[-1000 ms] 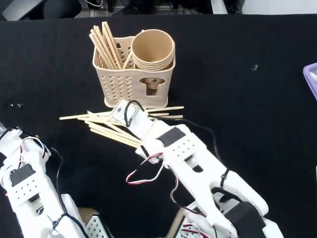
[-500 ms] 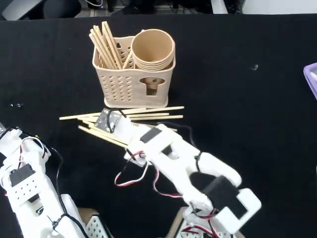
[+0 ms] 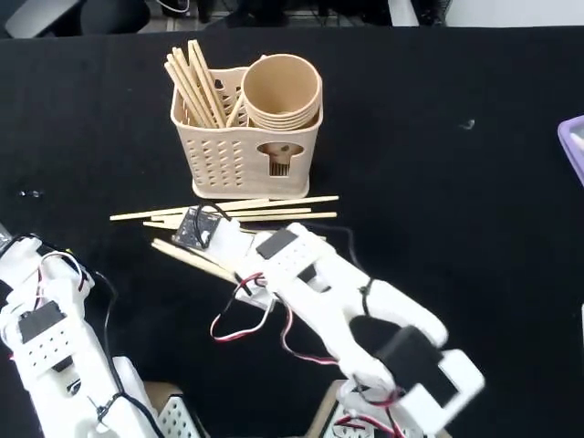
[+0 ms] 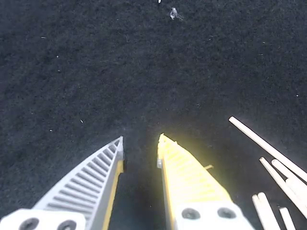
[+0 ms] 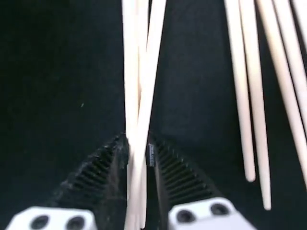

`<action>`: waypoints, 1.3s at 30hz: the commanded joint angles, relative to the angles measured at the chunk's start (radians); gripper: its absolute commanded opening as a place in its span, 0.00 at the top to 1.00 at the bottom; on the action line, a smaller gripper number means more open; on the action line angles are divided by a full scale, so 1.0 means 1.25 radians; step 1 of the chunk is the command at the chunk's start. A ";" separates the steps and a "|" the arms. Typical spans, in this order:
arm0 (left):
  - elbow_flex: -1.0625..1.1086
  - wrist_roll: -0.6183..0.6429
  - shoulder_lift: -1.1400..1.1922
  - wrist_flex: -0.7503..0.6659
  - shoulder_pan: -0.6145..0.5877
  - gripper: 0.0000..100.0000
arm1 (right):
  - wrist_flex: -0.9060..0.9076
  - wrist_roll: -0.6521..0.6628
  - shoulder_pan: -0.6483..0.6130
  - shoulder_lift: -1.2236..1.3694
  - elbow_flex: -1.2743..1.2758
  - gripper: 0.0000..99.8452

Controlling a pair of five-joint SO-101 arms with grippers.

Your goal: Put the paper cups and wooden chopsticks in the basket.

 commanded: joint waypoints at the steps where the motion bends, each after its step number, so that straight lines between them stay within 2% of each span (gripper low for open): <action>1: -0.025 0.004 -0.002 -0.016 -0.004 0.87 | 0.053 0.005 -0.001 -0.114 -0.023 0.99; 6: -0.025 0.004 -0.002 -0.016 -0.004 0.87 | 0.097 0.005 -0.006 -0.186 0.021 0.99; 11: -0.025 0.004 -0.002 -0.016 -0.004 0.87 | 0.005 0.005 -0.002 -0.186 0.120 0.99; 16: -0.025 0.004 -0.002 -0.016 -0.004 0.87 | -0.023 0.004 -0.006 -0.186 0.137 0.92; 21: -0.025 0.004 -0.002 -0.016 -0.004 0.87 | -0.028 -0.018 -0.010 -0.188 0.133 0.98; 25: -0.025 0.004 -0.002 -0.016 -0.003 0.87 | -0.029 -0.027 -0.050 -0.186 0.115 0.92; 29: -0.025 0.004 -0.002 -0.016 -0.003 0.87 | -0.095 -0.088 -0.079 -0.184 0.112 0.84; 39: -0.025 0.004 -0.002 -0.016 -0.004 0.87 | -0.130 -0.090 -0.107 -0.055 0.093 0.83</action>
